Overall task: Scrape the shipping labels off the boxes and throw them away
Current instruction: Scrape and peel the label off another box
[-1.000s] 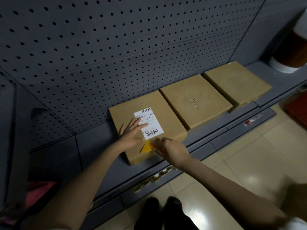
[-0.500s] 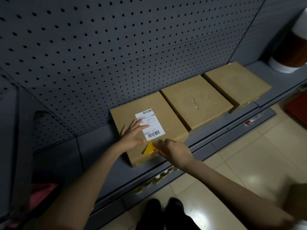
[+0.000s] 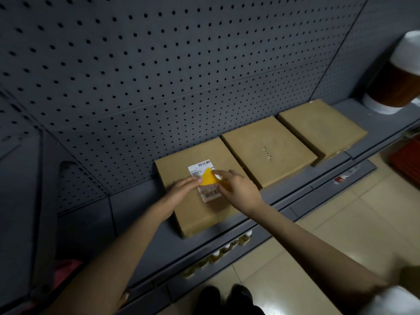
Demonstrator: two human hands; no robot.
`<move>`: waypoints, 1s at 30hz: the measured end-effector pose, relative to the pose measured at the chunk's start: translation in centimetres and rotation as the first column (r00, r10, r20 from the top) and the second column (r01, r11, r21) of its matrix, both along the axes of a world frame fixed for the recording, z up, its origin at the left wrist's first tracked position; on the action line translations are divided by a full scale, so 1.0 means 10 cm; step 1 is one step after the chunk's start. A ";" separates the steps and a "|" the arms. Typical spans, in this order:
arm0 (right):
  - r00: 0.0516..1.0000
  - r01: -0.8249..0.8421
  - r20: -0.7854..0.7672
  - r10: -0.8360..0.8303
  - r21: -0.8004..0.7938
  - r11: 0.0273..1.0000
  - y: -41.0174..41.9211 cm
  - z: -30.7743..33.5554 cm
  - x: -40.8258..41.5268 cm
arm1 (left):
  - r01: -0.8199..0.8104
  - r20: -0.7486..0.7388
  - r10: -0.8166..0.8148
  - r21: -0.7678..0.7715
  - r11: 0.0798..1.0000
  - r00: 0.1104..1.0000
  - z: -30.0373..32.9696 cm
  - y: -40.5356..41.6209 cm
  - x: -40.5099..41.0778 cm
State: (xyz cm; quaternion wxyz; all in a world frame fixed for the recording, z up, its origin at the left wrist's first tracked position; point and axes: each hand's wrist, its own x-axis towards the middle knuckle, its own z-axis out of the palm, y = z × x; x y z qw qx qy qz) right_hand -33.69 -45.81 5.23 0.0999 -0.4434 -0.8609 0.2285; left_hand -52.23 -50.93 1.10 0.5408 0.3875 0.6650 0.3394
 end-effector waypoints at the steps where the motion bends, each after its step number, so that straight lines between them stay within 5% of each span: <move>1: 0.999 0.009 -0.037 -0.009 -0.006 1.000 0.02 0.03 -0.05 | -0.004 0.039 0.003 0.009 1.000 0.999 0.03 -0.01 0.02; 8: 0.992 -0.024 -0.124 0.026 0.013 1.000 0.14 0.18 -0.14 | -0.028 0.073 0.017 0.161 0.987 0.997 0.30 0.04 0.06; 11: 0.996 -0.006 -0.090 0.005 -0.009 1.000 0.25 0.16 -0.01 | 0.124 -0.144 -0.102 0.156 0.980 0.984 0.24 0.01 -0.01; 15: 0.999 -0.018 -0.052 0.015 -0.050 0.999 0.37 0.02 0.11 | 0.337 -0.596 -0.220 0.091 0.937 0.772 0.00 -0.05 -0.07; 30: 0.992 -0.121 -0.002 0.123 -0.169 0.978 0.63 -0.27 0.36 | 0.459 -0.816 -0.172 0.124 0.880 0.551 -0.12 0.05 0.16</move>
